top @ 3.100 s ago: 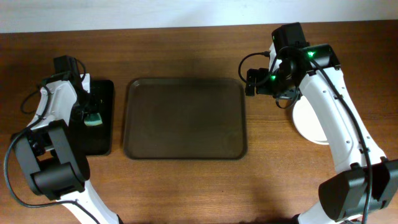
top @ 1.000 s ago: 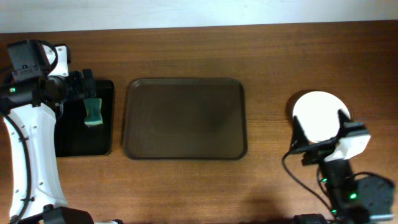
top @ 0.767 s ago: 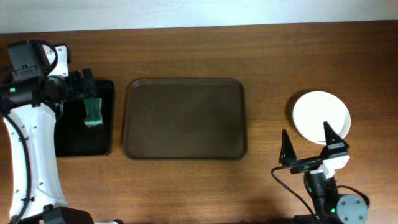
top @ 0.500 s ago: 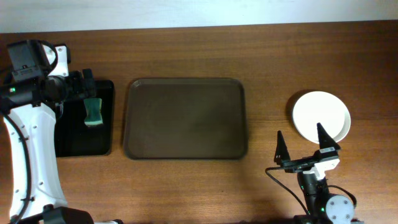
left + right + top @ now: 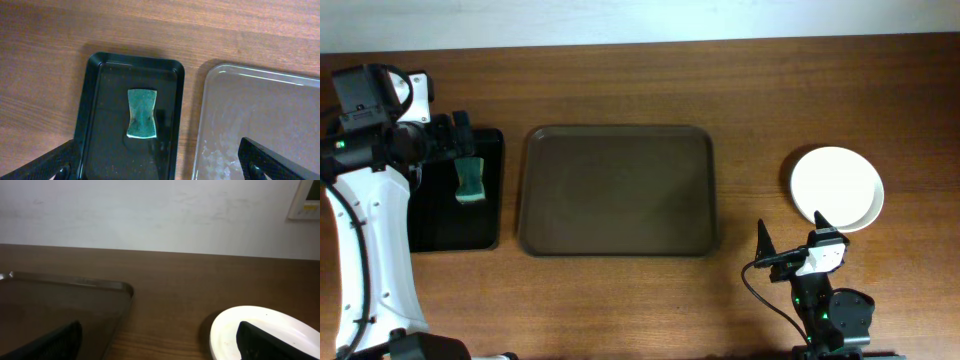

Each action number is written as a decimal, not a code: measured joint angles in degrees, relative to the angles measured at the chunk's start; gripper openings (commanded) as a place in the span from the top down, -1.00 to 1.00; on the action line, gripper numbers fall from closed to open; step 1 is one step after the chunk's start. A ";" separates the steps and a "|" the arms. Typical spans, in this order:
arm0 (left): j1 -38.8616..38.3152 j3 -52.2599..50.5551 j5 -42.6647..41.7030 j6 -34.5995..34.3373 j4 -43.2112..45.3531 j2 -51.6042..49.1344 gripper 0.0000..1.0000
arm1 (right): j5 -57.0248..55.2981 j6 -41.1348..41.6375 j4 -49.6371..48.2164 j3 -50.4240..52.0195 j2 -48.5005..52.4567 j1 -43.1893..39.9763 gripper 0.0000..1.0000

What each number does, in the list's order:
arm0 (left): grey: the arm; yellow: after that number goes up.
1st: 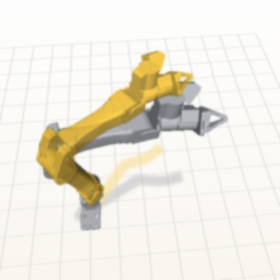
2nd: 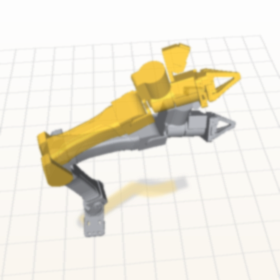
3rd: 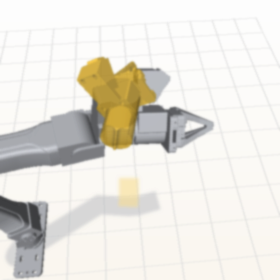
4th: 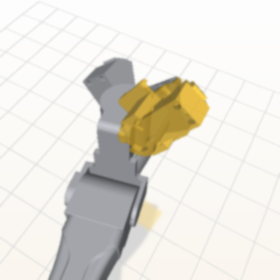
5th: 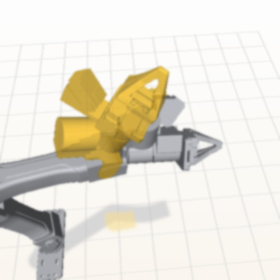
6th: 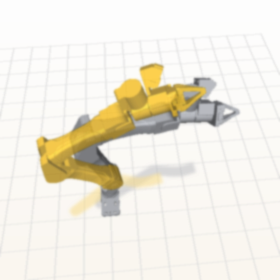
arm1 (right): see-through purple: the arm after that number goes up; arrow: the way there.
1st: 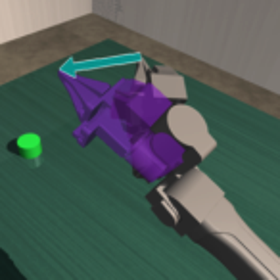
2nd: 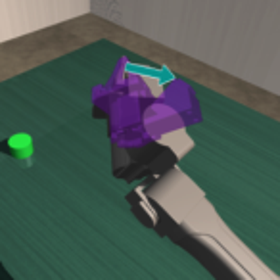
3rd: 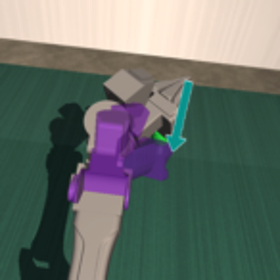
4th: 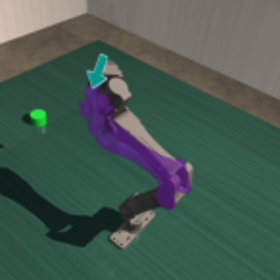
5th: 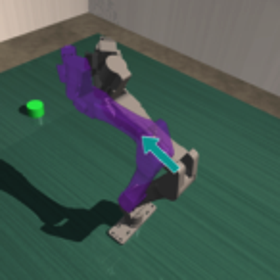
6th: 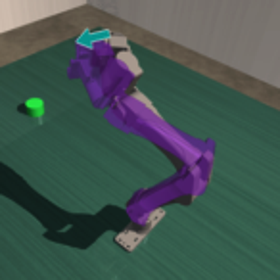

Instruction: Clean dirty plates on tray and stack at the side

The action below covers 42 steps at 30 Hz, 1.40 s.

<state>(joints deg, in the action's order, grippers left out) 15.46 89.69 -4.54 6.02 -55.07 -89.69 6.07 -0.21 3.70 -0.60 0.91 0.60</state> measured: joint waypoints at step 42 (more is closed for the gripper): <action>-5.31 -72.24 -1.73 0.02 49.94 71.71 -0.98 | -0.44 -0.02 0.07 0.00 0.00 0.00 -0.97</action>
<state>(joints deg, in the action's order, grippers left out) 10.15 17.45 -6.26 6.04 -5.13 -17.98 5.63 -0.23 3.77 -0.60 0.91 0.60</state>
